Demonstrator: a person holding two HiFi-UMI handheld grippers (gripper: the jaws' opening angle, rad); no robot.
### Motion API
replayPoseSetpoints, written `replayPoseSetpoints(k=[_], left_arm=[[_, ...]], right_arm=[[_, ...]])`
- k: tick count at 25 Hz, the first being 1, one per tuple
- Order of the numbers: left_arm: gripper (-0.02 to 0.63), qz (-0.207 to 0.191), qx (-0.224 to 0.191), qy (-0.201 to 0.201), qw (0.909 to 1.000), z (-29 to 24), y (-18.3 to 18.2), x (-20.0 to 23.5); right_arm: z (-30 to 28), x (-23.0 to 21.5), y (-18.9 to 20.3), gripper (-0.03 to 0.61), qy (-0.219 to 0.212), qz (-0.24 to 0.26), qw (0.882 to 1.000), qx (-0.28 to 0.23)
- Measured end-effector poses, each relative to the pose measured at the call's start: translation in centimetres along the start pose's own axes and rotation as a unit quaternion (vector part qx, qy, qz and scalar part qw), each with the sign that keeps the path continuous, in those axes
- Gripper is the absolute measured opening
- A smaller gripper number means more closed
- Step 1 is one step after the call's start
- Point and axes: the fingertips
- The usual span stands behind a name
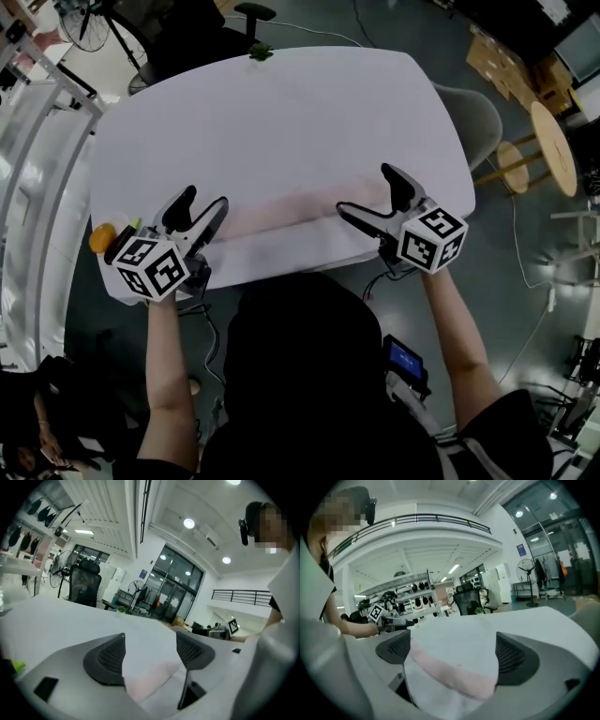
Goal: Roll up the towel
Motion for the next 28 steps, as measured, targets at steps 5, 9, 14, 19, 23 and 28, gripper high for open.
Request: replayPoseSetpoints(k=[5,9,14,19,23,28], left_arm=[[0.364,-0.013,-0.057,0.011,0.9982,-1.8,-4.3,-3.8],[0.364,-0.023,-0.085,0.005,0.9961,-2.7,-7.0,-5.3],[0.362,-0.045,-0.085,-0.002,0.9953,-3.1,-7.4,-5.9],[0.246,-0.054,-0.073,-0.043,0.9949,-2.9,-5.5,-5.0],[0.054,-0.060,-0.076,-0.060,0.9934,-2.9,-4.3,-4.9],[0.012,-0.071,-0.098,-0.088,0.9888,-2.7,-4.3,-5.0]], right_arm=[[-1.3,2.4,-5.5,0.551,-0.052,0.029,0.997,-0.053],[-1.6,2.9,-8.4,0.525,-0.077,0.040,0.993,-0.083],[-2.0,2.0,-8.6,0.495,-0.066,0.070,0.993,-0.063],[-2.1,0.0,-7.0,0.326,-0.041,0.077,0.995,-0.052],[-1.6,-1.8,-6.4,0.080,-0.013,0.051,0.996,-0.065],[-1.4,-2.3,-5.2,0.008,-0.017,0.074,0.996,-0.052]])
Point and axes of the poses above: the fingertips, and each gripper's own axes: z backward along the fingers, x to its left, y out of its underside, and after that the axes turned 10 degrees about x, right-handed
